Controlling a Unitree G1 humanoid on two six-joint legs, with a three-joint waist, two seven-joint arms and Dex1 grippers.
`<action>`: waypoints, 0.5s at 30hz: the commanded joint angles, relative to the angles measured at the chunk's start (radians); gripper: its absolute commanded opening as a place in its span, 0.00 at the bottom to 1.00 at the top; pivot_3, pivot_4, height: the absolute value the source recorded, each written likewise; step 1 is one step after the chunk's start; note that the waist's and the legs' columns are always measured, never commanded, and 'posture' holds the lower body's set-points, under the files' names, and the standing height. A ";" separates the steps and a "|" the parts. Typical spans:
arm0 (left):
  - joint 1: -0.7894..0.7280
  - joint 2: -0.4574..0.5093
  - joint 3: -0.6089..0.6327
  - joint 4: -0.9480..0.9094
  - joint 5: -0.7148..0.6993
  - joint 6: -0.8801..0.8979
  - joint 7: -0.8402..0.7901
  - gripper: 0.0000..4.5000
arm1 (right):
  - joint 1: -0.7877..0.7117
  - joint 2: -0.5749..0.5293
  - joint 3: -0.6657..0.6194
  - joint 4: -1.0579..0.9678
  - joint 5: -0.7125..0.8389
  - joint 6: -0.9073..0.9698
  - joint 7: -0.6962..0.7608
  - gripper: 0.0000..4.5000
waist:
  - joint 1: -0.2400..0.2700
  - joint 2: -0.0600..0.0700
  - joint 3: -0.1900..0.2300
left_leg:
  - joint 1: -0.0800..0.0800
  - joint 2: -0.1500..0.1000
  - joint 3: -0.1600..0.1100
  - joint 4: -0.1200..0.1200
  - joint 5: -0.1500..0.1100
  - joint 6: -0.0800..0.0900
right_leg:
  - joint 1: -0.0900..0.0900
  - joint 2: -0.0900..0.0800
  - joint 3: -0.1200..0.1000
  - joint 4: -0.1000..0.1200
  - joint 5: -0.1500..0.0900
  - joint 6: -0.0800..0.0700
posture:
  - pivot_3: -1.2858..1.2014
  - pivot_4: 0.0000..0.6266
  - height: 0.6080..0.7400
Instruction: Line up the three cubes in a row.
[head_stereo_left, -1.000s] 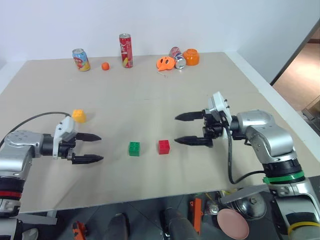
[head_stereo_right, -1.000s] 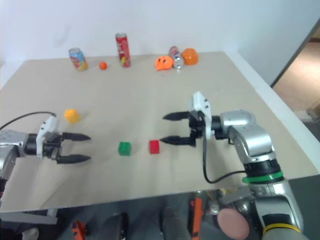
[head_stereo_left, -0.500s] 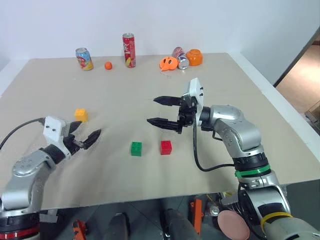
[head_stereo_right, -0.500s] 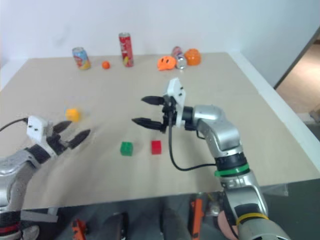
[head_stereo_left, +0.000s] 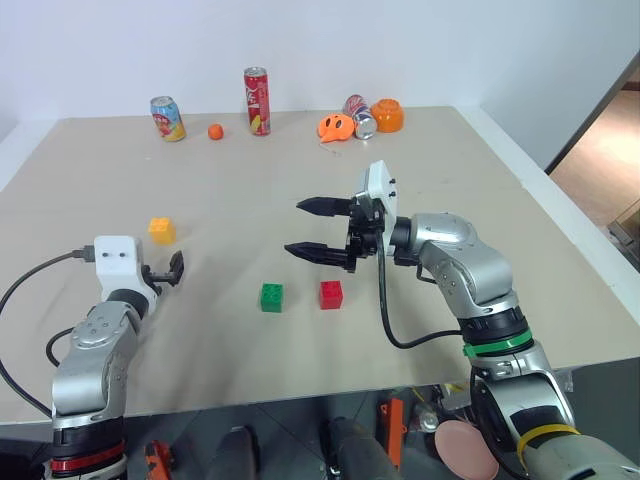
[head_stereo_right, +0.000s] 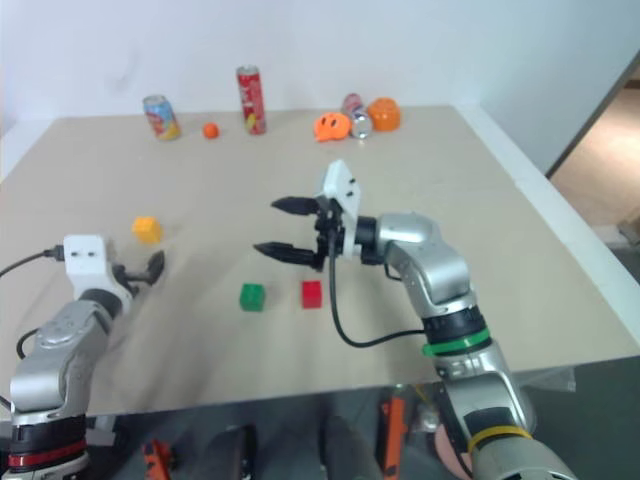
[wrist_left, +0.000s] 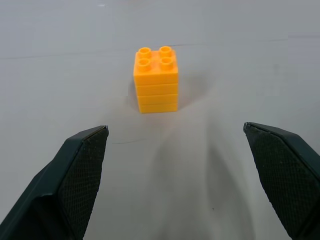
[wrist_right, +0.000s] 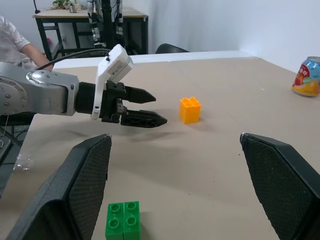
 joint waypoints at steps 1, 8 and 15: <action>-0.042 0.014 -0.027 0.024 0.032 0.006 0.015 1.00 | -0.010 0.003 -0.005 -0.025 0.001 -0.014 0.002 0.95 | 0.000 0.000 0.000 | 0.000 0.000 0.000 0.000 0.000 0.000 | 0.000 0.000 0.000 0.000 0.000 0.000 | 0.52 0.24 1.00; -0.147 0.010 -0.037 0.162 0.086 0.004 0.076 1.00 | -0.001 0.002 -0.013 -0.038 0.003 -0.009 -0.013 0.95 | 0.000 0.000 0.000 | 0.000 0.000 -0.001 0.000 0.000 0.000 | 0.000 0.000 0.000 0.000 0.000 0.000 | 0.52 0.24 1.00; -0.225 0.005 -0.058 0.286 0.109 -0.025 0.084 1.00 | 0.010 -0.005 -0.020 -0.051 0.004 -0.005 -0.029 0.95 | 0.000 0.000 0.000 | -0.001 -0.001 -0.001 0.000 0.000 0.000 | 0.000 0.000 0.000 0.000 0.002 0.004 | 0.52 0.24 1.00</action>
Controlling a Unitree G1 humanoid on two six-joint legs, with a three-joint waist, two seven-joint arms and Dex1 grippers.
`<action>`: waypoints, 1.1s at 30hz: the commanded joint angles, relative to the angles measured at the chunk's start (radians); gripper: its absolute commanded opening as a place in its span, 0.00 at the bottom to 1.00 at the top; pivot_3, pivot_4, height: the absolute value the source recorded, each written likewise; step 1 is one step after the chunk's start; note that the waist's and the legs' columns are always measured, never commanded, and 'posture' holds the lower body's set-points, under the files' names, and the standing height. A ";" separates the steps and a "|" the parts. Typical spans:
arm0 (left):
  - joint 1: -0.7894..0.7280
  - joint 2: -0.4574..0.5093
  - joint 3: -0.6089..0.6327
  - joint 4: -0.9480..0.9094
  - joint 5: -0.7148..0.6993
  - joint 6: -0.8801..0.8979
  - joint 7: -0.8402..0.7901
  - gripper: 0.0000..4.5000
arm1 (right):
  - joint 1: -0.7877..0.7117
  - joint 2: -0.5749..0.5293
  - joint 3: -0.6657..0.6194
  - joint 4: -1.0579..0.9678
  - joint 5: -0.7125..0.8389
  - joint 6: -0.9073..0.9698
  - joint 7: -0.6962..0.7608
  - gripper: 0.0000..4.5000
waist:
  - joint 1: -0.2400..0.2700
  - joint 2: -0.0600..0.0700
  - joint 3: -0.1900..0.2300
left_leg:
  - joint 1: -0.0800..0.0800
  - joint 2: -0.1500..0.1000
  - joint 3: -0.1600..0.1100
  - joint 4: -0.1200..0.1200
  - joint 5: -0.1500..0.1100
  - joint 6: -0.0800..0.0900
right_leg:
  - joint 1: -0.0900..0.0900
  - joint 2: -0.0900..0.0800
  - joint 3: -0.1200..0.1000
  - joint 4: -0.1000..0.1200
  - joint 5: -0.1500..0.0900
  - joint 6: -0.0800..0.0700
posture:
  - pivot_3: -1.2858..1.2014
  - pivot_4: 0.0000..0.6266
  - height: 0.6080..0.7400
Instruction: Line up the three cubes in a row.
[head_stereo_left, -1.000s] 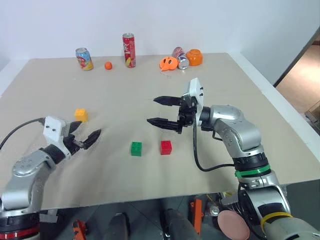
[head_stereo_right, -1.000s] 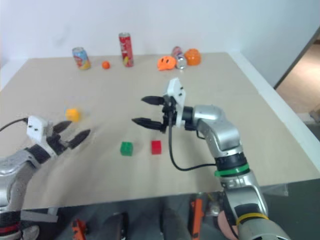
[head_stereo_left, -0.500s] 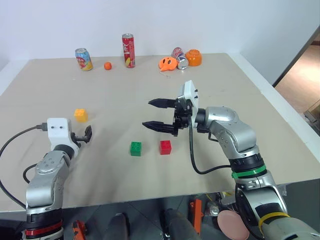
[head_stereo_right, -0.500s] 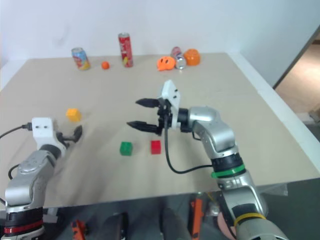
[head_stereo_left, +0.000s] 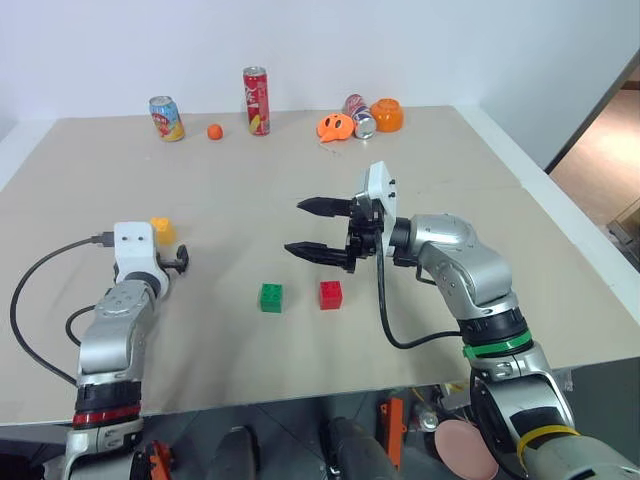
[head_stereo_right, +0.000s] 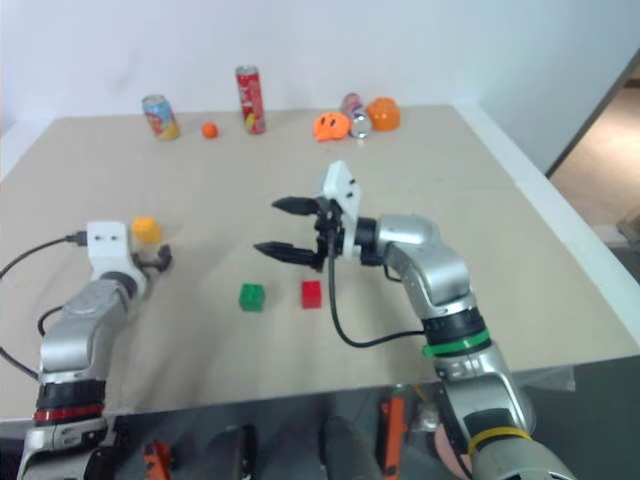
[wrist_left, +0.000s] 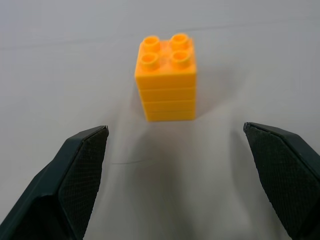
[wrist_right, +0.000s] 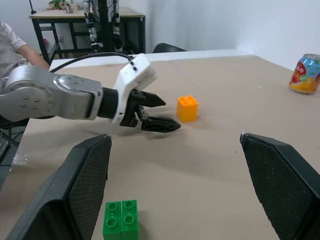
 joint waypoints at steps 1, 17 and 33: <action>-0.039 0.004 -0.009 0.038 0.013 -0.040 -0.004 1.00 | 0.000 -0.006 -0.020 -0.049 0.005 -0.006 -0.010 0.95 | 0.000 0.000 0.000 | 0.000 0.000 0.000 0.000 0.000 0.000 | 0.000 0.000 0.000 0.000 0.000 0.000 | 0.52 0.24 1.00; -0.189 0.003 -0.042 0.287 0.046 -0.158 0.001 1.00 | 0.005 -0.021 -0.023 -0.047 0.004 -0.009 -0.026 0.95 | 0.004 0.000 0.000 | 0.000 -0.001 0.000 0.001 0.001 0.000 | 0.001 0.000 0.000 0.000 0.002 -0.003 | 0.52 0.24 1.00; -0.167 0.025 -0.061 0.252 0.059 -0.236 -0.041 0.29 | -0.002 -0.023 -0.019 -0.017 -0.010 -0.025 -0.021 0.95 | 0.010 0.000 0.000 | -0.002 -0.002 -0.001 -0.001 0.001 -0.001 | -0.001 0.000 0.001 -0.001 0.002 0.002 | 0.52 0.24 1.00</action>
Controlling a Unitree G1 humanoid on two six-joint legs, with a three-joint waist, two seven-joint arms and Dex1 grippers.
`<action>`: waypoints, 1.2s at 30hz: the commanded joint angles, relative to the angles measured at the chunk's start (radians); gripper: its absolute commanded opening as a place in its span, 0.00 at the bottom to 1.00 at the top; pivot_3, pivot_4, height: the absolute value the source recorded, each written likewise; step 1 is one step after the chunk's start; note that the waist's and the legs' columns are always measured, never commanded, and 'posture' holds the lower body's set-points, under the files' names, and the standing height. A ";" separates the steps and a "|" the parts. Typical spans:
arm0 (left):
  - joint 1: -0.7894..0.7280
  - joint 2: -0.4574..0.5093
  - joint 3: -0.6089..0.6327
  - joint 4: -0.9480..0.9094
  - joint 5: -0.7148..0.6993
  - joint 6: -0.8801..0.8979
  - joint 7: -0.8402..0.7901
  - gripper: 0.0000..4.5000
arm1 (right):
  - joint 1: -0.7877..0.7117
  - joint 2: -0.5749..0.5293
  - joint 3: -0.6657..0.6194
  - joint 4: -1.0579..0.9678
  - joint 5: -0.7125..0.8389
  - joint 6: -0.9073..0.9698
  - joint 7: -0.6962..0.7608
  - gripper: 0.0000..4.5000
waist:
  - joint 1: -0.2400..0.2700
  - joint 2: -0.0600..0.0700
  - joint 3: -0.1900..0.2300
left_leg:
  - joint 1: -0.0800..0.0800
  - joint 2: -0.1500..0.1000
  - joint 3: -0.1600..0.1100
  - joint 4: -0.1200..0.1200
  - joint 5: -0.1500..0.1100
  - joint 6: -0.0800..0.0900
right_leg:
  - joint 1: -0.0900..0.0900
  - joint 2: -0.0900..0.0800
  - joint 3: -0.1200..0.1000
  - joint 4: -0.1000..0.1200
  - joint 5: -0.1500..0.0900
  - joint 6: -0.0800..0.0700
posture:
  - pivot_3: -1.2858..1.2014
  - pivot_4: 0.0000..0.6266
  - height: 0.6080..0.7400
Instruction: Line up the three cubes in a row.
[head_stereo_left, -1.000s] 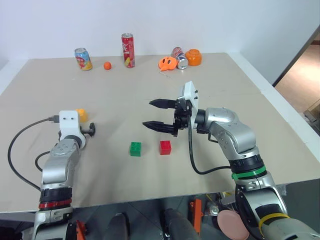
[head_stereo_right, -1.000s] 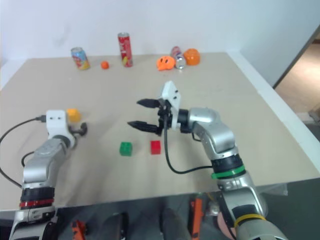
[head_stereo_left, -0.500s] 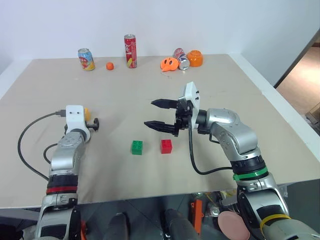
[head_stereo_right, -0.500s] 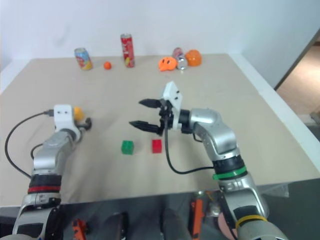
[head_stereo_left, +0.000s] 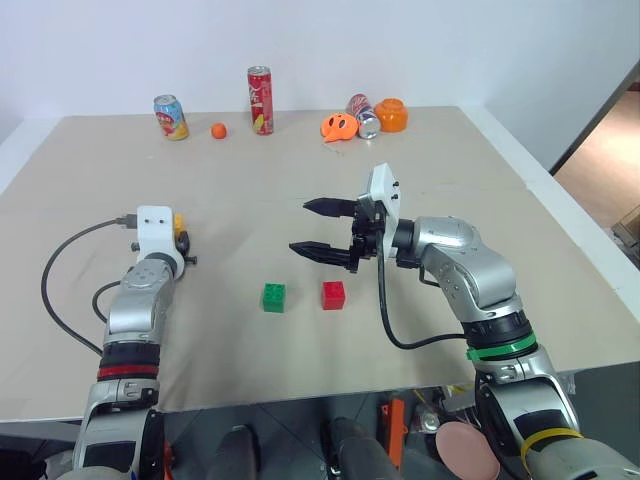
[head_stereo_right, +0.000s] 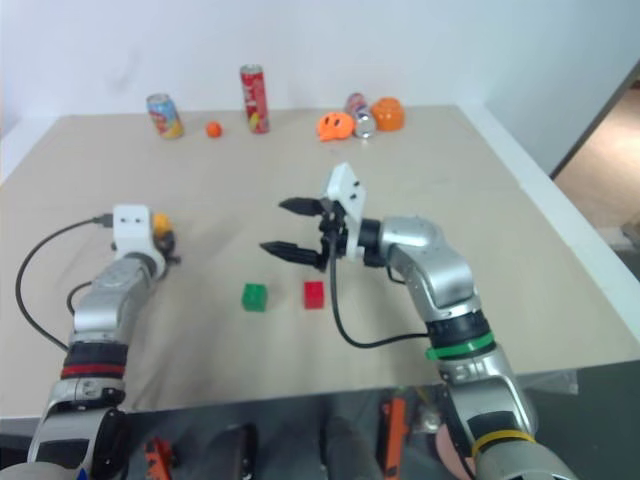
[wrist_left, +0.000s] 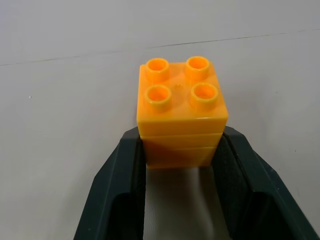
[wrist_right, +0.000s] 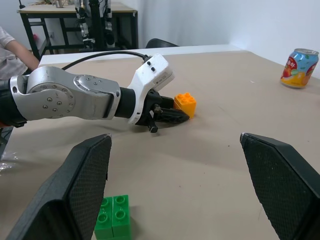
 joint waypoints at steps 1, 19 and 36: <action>0.011 0.031 -0.002 -0.059 -0.002 -0.095 -0.062 0.29 | -0.015 -0.005 -0.018 -0.008 -0.004 -0.019 0.003 0.95 | 0.001 0.000 0.000 | 0.000 0.000 0.000 0.000 0.000 0.000 | 0.000 0.000 0.000 0.000 0.000 0.000 | 0.52 0.24 1.00; 0.102 0.359 -0.070 0.049 -0.295 -0.418 -1.199 0.29 | 0.044 -0.089 -0.059 -0.118 0.060 0.055 0.041 0.95 | 0.001 0.000 0.000 | -0.001 0.001 0.001 0.000 -0.001 -0.001 | -0.001 -0.001 -0.001 -0.001 -0.005 -0.008 | 0.52 0.24 1.00; -0.054 0.365 -0.212 0.327 -0.184 -0.594 -1.541 0.29 | 0.069 -0.110 -0.071 -0.164 0.070 0.072 0.011 0.95 | 0.007 0.000 0.000 | -0.002 0.002 0.001 0.000 -0.001 0.000 | -0.002 0.000 -0.001 -0.001 -0.006 -0.008 | 0.52 0.24 1.00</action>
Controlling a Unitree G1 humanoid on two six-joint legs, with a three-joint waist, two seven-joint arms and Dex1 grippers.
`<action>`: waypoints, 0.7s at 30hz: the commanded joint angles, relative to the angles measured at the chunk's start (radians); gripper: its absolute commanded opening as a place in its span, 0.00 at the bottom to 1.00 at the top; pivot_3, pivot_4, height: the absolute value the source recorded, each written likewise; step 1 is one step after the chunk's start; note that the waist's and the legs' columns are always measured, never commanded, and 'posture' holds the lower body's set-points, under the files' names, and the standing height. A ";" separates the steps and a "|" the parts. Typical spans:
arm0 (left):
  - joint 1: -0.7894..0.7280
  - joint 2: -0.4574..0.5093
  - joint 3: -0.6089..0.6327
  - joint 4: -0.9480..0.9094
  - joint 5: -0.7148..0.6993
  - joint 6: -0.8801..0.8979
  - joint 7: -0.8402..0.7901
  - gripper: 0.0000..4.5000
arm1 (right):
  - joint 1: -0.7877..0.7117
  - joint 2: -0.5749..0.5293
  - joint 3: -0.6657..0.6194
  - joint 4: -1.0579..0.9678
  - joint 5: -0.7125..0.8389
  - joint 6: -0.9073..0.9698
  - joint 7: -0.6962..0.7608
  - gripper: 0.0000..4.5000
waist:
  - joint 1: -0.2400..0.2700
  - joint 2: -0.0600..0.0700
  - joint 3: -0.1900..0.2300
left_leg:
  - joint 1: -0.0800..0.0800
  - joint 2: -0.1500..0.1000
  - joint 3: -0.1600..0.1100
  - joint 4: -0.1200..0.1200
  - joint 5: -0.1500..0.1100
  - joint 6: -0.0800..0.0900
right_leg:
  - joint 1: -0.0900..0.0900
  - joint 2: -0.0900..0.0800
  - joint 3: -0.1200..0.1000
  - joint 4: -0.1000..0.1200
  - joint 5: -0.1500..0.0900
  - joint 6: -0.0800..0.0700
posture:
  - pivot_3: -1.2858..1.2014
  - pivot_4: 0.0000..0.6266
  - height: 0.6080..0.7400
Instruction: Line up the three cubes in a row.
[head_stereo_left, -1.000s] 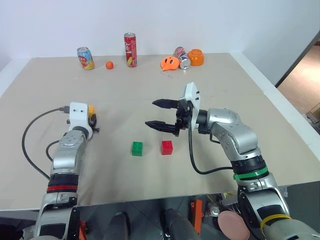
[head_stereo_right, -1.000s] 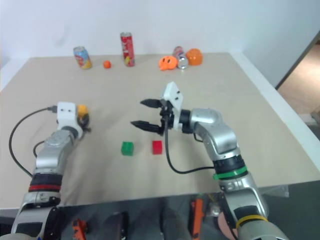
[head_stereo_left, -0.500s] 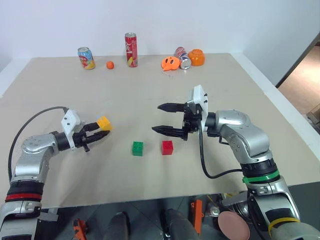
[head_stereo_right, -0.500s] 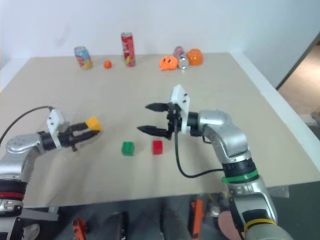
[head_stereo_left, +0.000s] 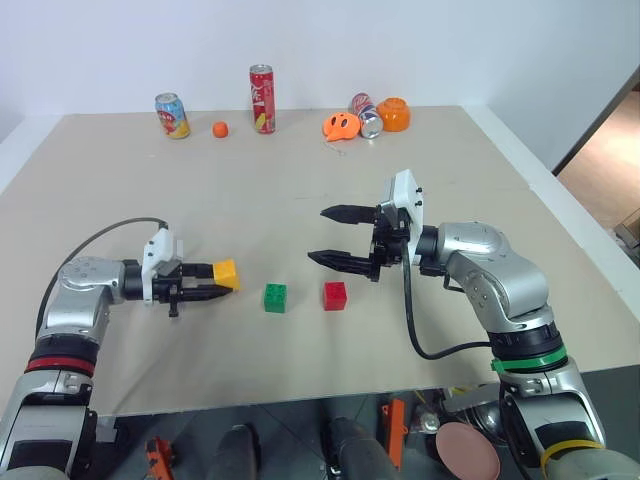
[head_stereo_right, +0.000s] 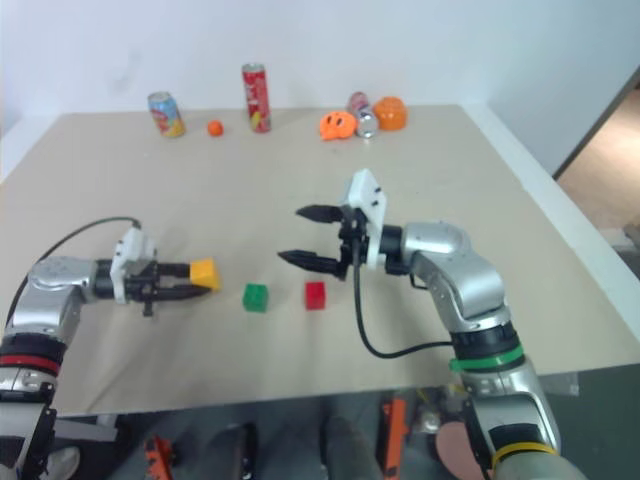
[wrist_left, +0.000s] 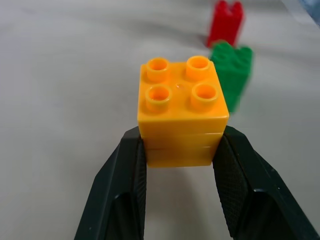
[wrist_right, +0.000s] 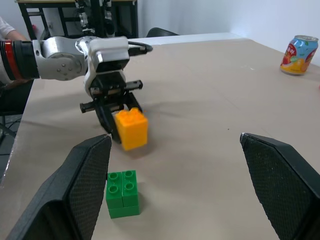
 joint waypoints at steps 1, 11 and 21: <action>-0.036 0.014 -0.017 0.054 0.033 -0.080 -0.052 0.29 | 0.002 -0.010 -0.033 -0.051 0.019 -0.001 -0.008 0.95 | 0.000 0.000 0.000 | 0.000 0.000 0.000 0.000 0.000 0.000 | 0.000 0.000 0.000 0.000 0.000 0.000 | 0.52 0.24 1.00; -0.121 -0.025 -0.077 0.206 0.075 -0.185 -0.078 0.29 | 0.020 -0.016 -0.042 -0.081 0.024 0.016 -0.028 0.95 | 0.006 0.000 0.000 | -0.001 0.000 0.000 0.001 0.000 0.000 | 0.000 0.000 0.000 0.000 0.000 0.000 | 0.52 0.24 1.00; -0.142 -0.010 -0.133 0.275 0.068 -0.253 -0.078 0.29 | 0.025 -0.026 -0.048 -0.088 0.030 0.021 -0.039 0.95 | 0.007 0.000 0.000 | -0.001 0.000 0.000 0.001 0.000 0.000 | 0.000 0.000 0.000 0.000 0.000 0.000 | 0.52 0.24 1.00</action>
